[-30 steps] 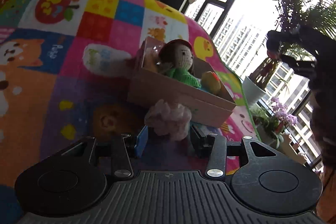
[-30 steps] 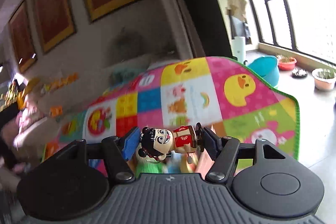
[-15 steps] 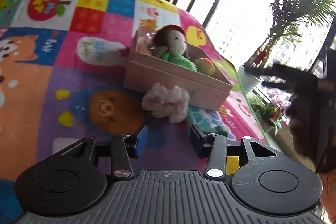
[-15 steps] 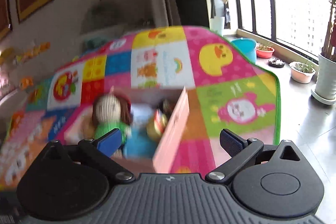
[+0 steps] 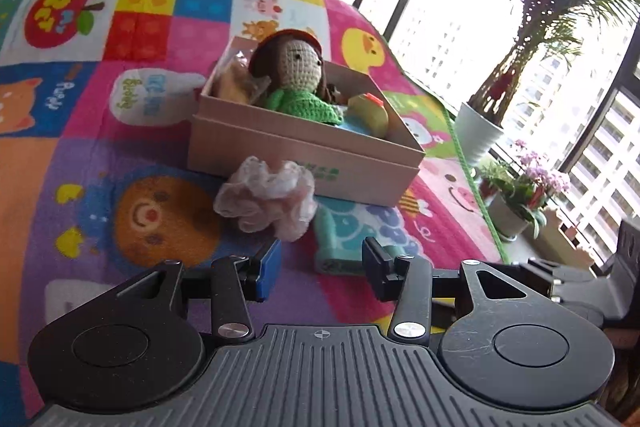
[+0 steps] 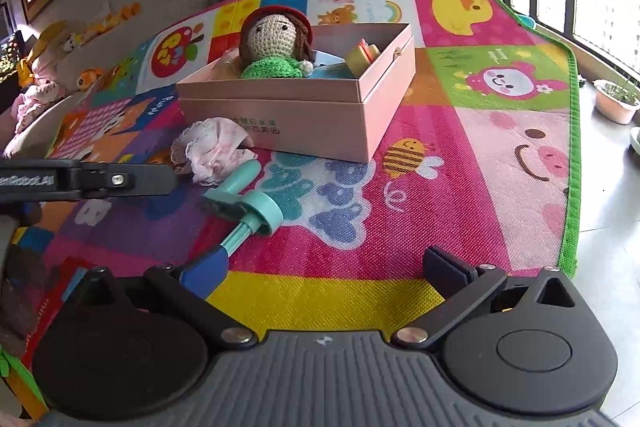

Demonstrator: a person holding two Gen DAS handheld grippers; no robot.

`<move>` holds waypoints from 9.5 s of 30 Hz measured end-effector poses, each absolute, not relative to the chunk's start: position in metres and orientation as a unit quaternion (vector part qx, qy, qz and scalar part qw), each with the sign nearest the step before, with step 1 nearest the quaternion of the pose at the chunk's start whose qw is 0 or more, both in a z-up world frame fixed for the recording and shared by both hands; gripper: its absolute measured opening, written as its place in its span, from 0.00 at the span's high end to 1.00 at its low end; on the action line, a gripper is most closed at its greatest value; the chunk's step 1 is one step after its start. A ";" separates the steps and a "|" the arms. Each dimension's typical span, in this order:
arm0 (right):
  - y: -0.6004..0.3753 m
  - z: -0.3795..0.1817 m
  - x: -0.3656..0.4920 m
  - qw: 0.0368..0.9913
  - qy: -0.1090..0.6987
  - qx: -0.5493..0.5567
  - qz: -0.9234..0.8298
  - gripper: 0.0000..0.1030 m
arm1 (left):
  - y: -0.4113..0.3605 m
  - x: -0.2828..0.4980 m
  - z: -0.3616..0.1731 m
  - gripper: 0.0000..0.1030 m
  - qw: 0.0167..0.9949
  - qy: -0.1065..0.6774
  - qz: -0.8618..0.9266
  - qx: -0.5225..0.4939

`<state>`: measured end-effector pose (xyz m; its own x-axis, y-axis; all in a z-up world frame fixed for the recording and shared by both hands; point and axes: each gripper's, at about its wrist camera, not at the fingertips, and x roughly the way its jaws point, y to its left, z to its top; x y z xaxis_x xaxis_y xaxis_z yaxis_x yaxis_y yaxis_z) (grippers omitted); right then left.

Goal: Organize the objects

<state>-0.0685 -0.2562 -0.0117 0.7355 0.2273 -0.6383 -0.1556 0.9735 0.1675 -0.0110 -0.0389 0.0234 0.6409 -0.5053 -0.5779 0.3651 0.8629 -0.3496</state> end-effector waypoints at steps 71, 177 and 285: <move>-0.237 0.011 0.015 0.945 0.302 -0.123 -0.030 0.38 | 0.022 -0.044 0.009 0.82 0.922 0.365 -0.124 -0.034; -0.315 0.070 -0.037 0.961 0.249 0.060 0.102 0.74 | -0.021 0.051 0.073 0.83 0.942 0.240 -0.197 -0.126; -0.181 -0.011 -0.013 0.926 0.375 -0.006 0.036 0.00 | 0.025 -0.012 -0.002 0.02 0.943 0.330 -0.042 -0.018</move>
